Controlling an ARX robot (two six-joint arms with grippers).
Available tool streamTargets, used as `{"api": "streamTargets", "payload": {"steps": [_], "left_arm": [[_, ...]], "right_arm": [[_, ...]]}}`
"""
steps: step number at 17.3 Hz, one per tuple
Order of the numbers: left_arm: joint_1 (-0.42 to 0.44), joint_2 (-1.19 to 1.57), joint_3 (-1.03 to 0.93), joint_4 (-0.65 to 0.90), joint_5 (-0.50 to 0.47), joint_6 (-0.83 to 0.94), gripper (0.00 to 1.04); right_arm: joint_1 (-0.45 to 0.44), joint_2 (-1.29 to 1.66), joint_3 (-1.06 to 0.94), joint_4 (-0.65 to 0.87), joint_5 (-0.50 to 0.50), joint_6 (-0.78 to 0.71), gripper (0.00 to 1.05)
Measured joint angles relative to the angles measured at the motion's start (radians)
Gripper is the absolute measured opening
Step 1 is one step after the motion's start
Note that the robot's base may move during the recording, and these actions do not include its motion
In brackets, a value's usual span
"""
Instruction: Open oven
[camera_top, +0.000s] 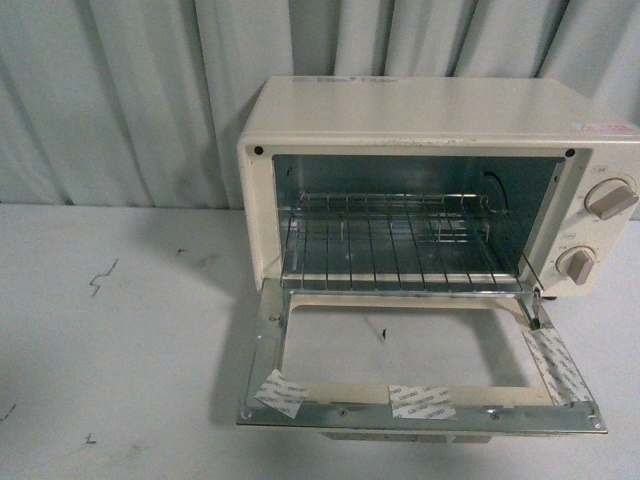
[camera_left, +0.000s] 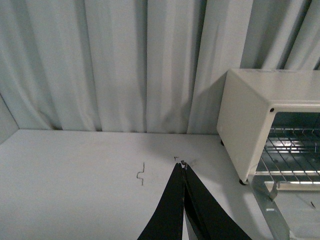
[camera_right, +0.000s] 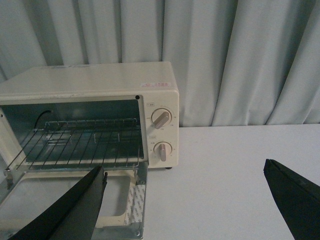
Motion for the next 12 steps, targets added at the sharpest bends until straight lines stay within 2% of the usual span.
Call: {"api": "streamTargets", "payload": {"steps": [12], "left_arm": [[0.0,-0.163,0.0,-0.167,0.0,0.0,0.02]], "right_arm": [[0.0,0.0,0.0,0.0,0.0,0.0,0.98]]}}
